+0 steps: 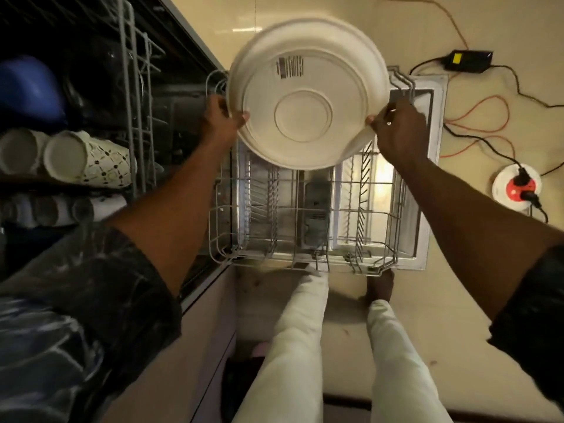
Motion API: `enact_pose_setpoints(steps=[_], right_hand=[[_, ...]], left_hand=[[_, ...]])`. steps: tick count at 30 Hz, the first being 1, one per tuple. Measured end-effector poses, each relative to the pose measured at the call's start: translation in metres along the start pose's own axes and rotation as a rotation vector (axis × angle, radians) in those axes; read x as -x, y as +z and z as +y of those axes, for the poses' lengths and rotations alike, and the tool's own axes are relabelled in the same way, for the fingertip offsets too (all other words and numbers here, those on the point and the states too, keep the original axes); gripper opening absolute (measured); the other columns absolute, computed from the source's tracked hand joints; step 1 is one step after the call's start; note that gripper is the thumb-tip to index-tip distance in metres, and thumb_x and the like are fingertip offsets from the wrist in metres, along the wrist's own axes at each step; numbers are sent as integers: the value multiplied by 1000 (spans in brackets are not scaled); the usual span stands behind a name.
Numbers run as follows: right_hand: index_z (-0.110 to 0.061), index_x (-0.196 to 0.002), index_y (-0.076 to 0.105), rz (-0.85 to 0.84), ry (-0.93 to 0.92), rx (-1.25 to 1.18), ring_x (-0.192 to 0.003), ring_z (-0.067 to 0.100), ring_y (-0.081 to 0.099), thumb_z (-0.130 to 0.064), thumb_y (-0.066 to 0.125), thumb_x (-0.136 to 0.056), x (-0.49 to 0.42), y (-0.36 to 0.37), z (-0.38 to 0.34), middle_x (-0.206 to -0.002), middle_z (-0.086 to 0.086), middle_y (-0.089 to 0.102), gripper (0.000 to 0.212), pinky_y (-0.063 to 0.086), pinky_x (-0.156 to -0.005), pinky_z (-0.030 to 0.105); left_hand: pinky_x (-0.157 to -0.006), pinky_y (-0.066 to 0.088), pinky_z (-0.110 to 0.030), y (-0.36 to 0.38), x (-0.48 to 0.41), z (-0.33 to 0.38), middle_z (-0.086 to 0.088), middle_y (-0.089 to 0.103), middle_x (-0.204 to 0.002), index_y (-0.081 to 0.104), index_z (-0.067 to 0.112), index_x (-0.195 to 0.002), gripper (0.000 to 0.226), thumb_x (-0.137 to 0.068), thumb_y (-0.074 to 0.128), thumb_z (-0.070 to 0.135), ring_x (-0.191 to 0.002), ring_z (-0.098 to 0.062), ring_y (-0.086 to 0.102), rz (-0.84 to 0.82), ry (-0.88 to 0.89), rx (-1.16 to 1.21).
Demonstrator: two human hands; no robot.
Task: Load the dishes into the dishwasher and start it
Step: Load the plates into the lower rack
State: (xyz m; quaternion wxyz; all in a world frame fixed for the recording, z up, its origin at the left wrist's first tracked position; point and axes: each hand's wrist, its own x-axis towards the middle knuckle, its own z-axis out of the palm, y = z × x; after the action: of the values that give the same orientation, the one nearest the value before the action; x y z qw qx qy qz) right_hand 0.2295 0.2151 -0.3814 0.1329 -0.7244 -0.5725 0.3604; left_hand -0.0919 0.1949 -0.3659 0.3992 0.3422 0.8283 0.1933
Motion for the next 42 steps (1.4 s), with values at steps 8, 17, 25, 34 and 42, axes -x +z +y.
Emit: enact_pose_setpoints(steps=[8,17,25,34,42], right_hand=[[-7,-116,64,25,-18,21,-110,29,63,-37,67,-91,-7,21,7,-114,9,70,39,40,-81,24],[-8,-117,63,59,1,28,-105,21,60,-36,65,-93,-6,38,9,-114,7,69,36,38,-80,23],[-7,-109,67,100,13,10,-90,11,55,-34,68,-91,-11,44,9,-99,-3,66,32,33,-66,9],[-10,-110,76,-46,87,97,-107,28,66,-33,63,-95,-17,58,28,-109,11,75,30,51,-91,33],[-3,-109,73,-128,117,160,-103,39,66,-35,53,-97,-29,64,43,-105,23,72,39,53,-87,38]], left_hand=[[-97,52,-37,12,-28,-22,2,59,-116,46,10,-127,48,-89,72,20,-112,-21,59,-19,5,42],[-95,52,-34,23,-49,-41,2,62,-115,48,10,-124,45,-88,73,17,-109,-17,60,0,7,35],[-95,54,-34,28,-63,-50,0,65,-116,49,11,-119,40,-87,73,15,-107,-15,63,22,31,48],[-86,47,-27,53,-70,-65,-9,60,-131,49,9,-131,43,-95,66,28,-116,-23,58,-34,-26,-162],[-106,44,-41,66,-78,-68,-16,50,-147,43,7,-145,66,-93,67,40,-132,-35,50,-89,-107,-303]])
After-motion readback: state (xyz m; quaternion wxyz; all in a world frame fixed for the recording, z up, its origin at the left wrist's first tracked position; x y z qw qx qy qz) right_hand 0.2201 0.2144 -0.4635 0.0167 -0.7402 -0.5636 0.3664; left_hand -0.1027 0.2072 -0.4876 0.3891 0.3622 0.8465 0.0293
